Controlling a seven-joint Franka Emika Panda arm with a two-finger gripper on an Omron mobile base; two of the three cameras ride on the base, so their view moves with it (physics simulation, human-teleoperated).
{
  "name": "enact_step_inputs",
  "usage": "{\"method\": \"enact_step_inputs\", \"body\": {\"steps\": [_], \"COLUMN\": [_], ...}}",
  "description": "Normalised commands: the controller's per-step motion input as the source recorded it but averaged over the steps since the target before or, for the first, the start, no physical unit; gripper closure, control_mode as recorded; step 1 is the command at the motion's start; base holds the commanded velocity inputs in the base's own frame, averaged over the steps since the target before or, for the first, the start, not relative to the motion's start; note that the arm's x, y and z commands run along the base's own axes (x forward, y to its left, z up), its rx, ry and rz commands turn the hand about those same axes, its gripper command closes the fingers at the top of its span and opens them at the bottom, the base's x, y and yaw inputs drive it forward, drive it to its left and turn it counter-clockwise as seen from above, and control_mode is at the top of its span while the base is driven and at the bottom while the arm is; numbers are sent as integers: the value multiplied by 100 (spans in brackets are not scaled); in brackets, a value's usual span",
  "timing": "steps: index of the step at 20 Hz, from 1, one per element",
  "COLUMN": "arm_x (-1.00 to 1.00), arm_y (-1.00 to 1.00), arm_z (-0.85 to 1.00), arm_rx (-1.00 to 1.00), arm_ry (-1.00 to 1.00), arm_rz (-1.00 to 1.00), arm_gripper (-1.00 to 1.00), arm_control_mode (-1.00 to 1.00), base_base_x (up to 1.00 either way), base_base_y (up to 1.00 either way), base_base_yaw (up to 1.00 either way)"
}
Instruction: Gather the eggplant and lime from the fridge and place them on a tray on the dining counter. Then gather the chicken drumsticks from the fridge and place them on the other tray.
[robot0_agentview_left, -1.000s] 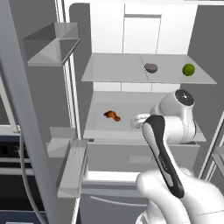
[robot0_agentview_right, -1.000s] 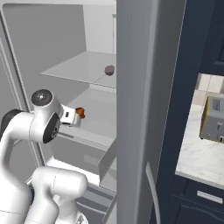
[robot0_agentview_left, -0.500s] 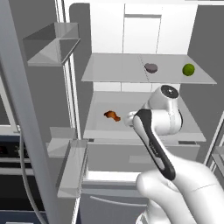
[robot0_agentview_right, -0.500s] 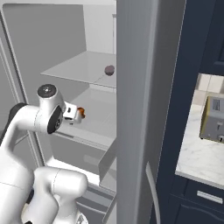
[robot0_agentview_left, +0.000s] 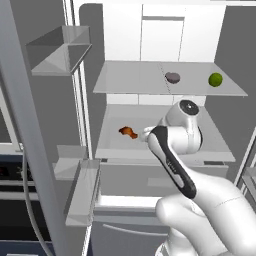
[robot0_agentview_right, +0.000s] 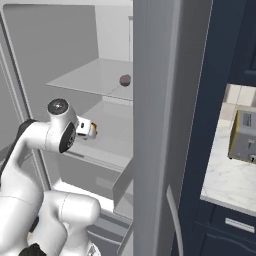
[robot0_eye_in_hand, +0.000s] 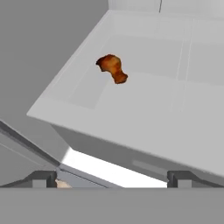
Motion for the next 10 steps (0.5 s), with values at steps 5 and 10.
{"method": "enact_step_inputs", "body": {"steps": [5, 10], "arm_x": [31, 42], "arm_y": [9, 15], "arm_z": [-9, -5], "arm_rx": [0, 0], "arm_ry": [-3, 3], "arm_rz": [0, 0], "arm_gripper": [-100, -100], "arm_control_mode": [-100, -100], "base_base_x": [0, 0], "base_base_y": [0, 0], "base_base_yaw": [0, 0]}}
